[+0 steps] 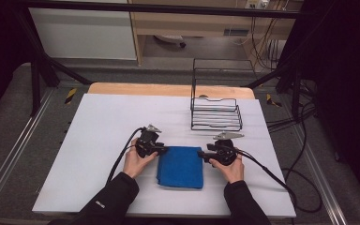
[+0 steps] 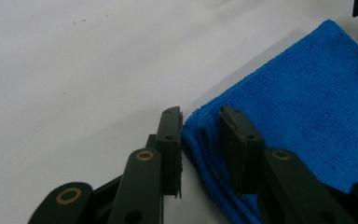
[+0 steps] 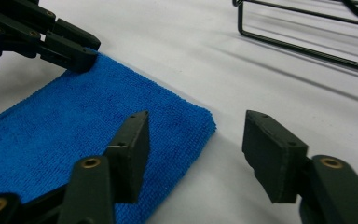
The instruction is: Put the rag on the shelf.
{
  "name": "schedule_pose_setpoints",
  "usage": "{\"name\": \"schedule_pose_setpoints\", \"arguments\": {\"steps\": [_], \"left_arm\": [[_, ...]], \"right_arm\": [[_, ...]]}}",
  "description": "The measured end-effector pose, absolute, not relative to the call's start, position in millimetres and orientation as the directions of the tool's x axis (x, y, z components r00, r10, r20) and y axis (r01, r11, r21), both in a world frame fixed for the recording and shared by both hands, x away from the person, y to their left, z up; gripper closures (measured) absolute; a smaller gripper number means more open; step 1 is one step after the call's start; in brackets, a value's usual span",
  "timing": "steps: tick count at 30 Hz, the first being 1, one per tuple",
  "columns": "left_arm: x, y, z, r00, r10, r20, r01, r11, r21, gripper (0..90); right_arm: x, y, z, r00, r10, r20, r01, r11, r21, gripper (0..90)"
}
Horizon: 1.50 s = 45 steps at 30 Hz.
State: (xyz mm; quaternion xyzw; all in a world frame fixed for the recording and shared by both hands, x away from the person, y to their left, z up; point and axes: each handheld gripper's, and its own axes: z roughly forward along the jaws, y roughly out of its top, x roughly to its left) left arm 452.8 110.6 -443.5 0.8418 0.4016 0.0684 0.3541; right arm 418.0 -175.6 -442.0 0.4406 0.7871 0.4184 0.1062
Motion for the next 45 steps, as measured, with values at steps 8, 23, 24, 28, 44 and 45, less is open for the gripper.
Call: {"name": "schedule_pose_setpoints", "arguments": {"steps": [8,23,24,28,44,45], "left_arm": [[451,108,-443,0.679,0.712,-0.179,0.629,-0.438,0.642,80.6],[450,106,-441,0.680,0.714,-0.166,0.624,-0.445,0.643,85.5],[450,106,-441,0.687,0.708,-0.163,0.617,-0.450,0.646,85.6],[447,112,-435,0.693,0.701,-0.169,0.604,-0.436,0.667,85.7],[418,130,-408,0.694,0.698,-0.177,0.523,-0.319,0.790,85.6],[417,130,-405,0.695,0.697,-0.179,0.518,-0.312,0.797,85.6]], "right_arm": [[429,-169,-449,-0.563,0.798,0.214,0.649,0.266,0.713,58.1],[431,-166,-451,-0.523,0.787,0.326,0.725,0.211,0.656,85.7],[430,-166,-450,-0.522,0.788,0.327,0.724,0.207,0.658,85.8],[427,-168,-443,-0.534,0.780,0.327,0.699,0.190,0.689,86.0],[404,-168,-410,-0.624,0.730,0.278,0.554,0.163,0.816,85.9],[403,-169,-408,-0.625,0.729,0.278,0.549,0.158,0.820,85.9]]}}
